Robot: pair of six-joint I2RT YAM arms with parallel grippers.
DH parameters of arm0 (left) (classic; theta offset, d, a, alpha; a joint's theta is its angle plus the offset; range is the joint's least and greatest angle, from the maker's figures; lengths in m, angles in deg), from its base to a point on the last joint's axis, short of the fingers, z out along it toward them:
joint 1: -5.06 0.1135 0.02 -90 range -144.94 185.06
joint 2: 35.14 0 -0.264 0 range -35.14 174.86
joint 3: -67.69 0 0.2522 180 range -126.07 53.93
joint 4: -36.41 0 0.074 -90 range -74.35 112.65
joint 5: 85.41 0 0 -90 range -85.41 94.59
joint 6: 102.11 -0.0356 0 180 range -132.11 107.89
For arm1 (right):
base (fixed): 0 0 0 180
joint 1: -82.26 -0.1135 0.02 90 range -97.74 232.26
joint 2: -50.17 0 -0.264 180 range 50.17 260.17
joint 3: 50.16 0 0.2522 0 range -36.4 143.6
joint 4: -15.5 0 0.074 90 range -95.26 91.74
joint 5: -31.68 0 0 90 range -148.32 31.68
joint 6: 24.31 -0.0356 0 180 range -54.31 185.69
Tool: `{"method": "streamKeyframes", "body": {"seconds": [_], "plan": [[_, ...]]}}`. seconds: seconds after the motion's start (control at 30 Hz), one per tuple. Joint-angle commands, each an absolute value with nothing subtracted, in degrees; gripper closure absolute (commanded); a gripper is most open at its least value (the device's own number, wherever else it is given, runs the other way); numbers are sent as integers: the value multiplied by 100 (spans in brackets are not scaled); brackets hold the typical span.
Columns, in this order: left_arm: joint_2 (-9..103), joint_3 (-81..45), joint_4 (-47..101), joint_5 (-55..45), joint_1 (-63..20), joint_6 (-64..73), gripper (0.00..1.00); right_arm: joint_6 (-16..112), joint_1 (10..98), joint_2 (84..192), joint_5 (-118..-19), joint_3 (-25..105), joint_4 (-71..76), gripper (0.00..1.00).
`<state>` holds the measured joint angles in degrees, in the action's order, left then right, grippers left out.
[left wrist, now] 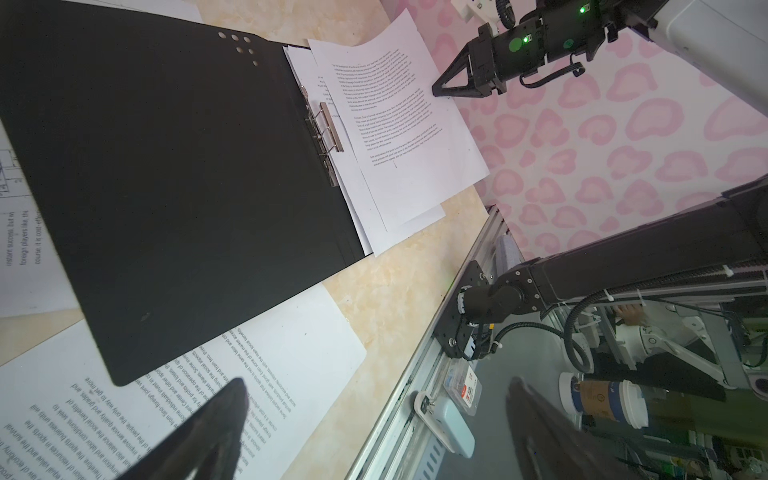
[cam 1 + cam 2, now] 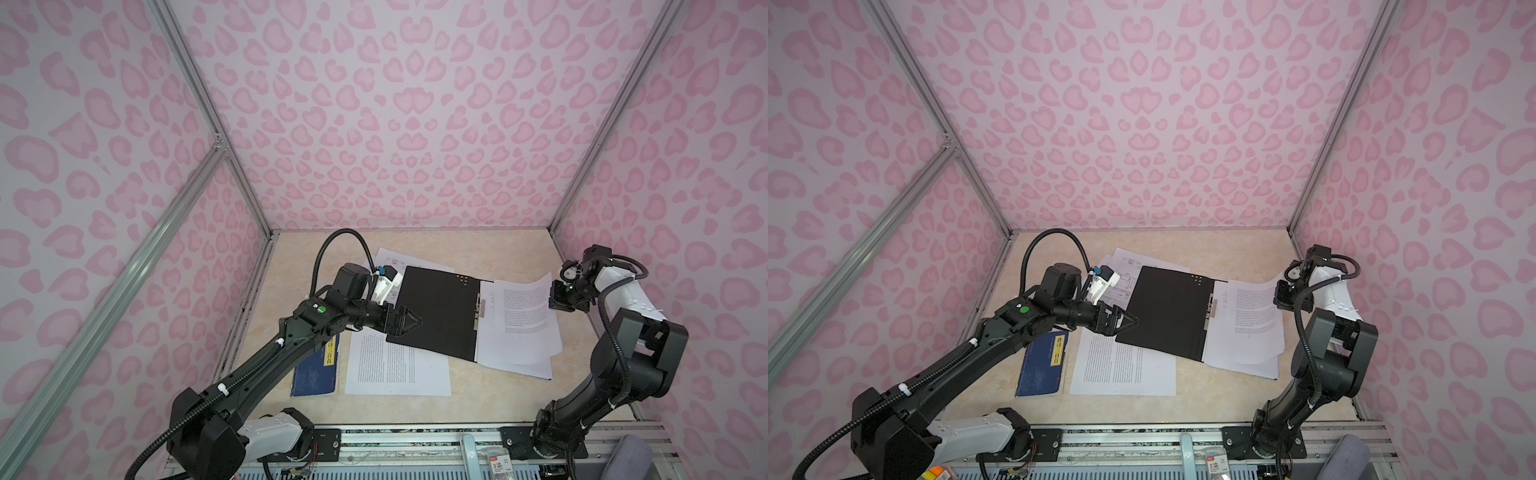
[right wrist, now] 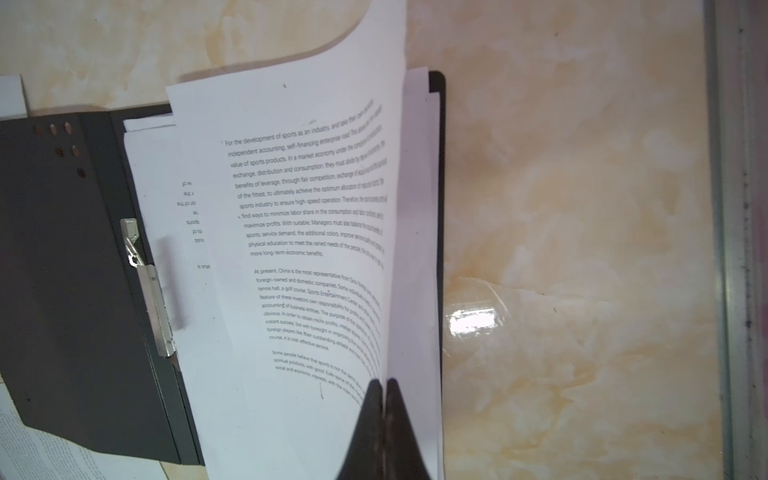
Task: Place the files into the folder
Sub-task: 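Pinch the stacked sheet edges at the folder's side with the right gripper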
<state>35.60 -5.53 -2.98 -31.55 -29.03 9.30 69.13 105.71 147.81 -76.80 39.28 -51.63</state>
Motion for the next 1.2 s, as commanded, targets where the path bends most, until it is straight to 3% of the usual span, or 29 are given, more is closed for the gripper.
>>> {"method": "streamKeyframes", "body": {"seconds": [0.0, 1.17], "plan": [[3596, -518, -235, -3230, -2878, 893, 2, 6985, 10598, 14713, -8036, 3802, -4958, 100], [3746, -494, -156, -3412, -2825, 1022, 2, 6837, 10297, 14744, -8082, 3114, -4637, 100]]}}
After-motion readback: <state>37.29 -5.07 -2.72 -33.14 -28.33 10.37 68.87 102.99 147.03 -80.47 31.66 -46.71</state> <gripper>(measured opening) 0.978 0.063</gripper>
